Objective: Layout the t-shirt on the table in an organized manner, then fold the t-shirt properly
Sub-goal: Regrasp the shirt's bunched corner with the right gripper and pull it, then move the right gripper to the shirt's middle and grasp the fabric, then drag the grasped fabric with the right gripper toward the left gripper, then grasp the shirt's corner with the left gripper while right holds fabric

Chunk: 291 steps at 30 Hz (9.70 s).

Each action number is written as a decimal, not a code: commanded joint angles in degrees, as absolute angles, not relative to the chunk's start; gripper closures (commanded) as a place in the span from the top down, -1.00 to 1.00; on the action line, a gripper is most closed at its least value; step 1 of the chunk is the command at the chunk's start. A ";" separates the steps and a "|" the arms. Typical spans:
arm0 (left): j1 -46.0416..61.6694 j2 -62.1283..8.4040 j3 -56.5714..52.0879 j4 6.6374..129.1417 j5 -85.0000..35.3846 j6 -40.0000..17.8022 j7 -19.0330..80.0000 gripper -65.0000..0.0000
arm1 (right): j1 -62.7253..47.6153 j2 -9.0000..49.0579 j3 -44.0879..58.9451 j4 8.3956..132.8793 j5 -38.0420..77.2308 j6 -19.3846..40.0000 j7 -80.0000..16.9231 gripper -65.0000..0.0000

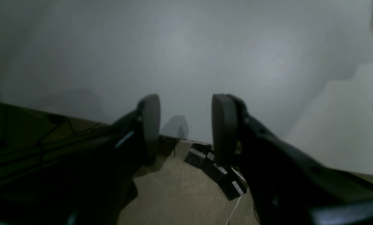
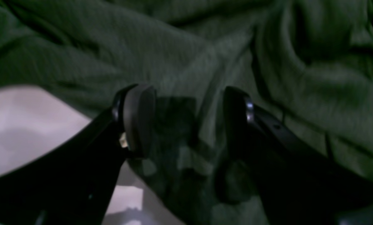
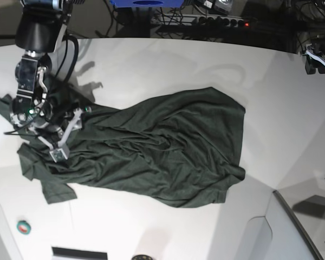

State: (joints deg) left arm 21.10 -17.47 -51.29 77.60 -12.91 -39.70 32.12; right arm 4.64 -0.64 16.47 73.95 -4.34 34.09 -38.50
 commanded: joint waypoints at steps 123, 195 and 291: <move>25.19 -18.77 -50.95 77.93 -18.59 -40.00 30.81 -0.17 | 17.71 -4.97 -30.55 67.21 0.92 24.57 -42.68 -0.28; 25.19 -18.51 -50.77 78.64 -18.59 -40.00 30.99 -0.17 | 18.51 0.31 -52.26 66.51 33.80 16.66 -35.74 -0.99; 30.90 -11.30 -29.05 83.74 -39.52 -40.00 37.41 0.46 | -0.40 15.87 -34.33 91.12 33.98 16.75 -36.00 -0.85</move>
State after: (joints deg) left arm 31.09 -10.79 -28.88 82.89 -38.17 -39.24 38.39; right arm -1.02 15.86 -34.39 90.26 33.01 16.29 -37.10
